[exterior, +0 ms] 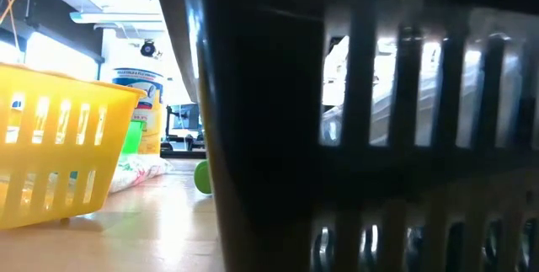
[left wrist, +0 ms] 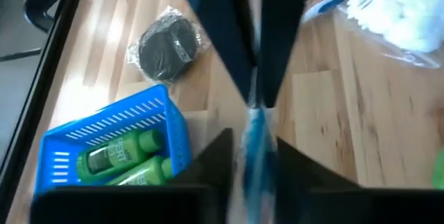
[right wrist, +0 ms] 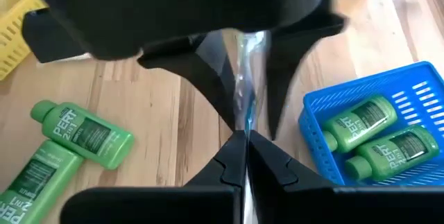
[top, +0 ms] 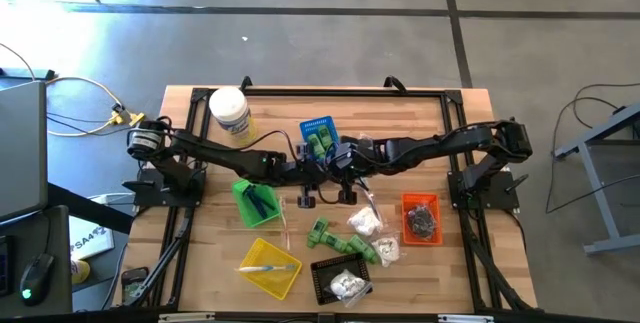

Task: Pick & Place Travel size toiletries
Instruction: Put the blue toothbrush into the yellow bin

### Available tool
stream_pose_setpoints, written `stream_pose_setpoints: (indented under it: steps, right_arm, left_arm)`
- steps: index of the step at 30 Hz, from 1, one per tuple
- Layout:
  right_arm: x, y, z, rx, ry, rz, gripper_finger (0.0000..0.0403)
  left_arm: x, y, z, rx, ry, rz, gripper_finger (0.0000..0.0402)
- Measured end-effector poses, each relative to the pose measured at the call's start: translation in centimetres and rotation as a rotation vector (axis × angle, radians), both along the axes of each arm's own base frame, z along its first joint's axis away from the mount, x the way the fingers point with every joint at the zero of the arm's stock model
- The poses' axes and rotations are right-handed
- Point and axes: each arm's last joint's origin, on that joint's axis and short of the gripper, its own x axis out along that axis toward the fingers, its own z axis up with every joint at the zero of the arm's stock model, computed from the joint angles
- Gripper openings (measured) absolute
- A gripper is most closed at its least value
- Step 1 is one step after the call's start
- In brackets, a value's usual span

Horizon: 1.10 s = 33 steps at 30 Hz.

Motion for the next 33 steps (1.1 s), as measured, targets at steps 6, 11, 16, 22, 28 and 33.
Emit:
stream_pose_setpoints:
  steps: [6, 11, 16, 22, 28, 33]
  right_arm:
    - [0.0, 0.5, 0.1, -0.074, -0.006, 0.034, 0.0013]
    - [-0.5, 1.8, 1.2, -0.174, -0.037, 0.047, 0.0087]
    - [-2.3, 2.4, 4.0, -0.153, -0.112, 0.060, 0.0181]
    - [-6.3, 2.2, 6.5, -0.049, -0.230, 0.083, 0.0215]
    - [-10.2, 1.7, 5.5, -0.009, -0.359, 0.054, 0.0189]
    - [-11.5, 1.6, 3.2, 0.008, -0.448, 0.036, 0.0167]
  left_arm:
    - [0.0, -0.1, 0.2, -0.012, 0.017, -0.029, 0.0033]
    - [-0.1, -0.1, 0.1, -0.015, 0.043, -0.028, 0.0035]
    - [-0.3, -0.1, 0.1, -0.017, 0.051, -0.021, 0.0018]
    - [-2.2, -1.2, 2.4, -0.014, -0.009, -0.049, 0.0019]
    - [-7.6, -2.7, 4.7, -0.088, -0.202, -0.086, 0.0018]
    - [-12.1, -4.3, 4.0, -0.223, -0.408, -0.138, 0.0018]
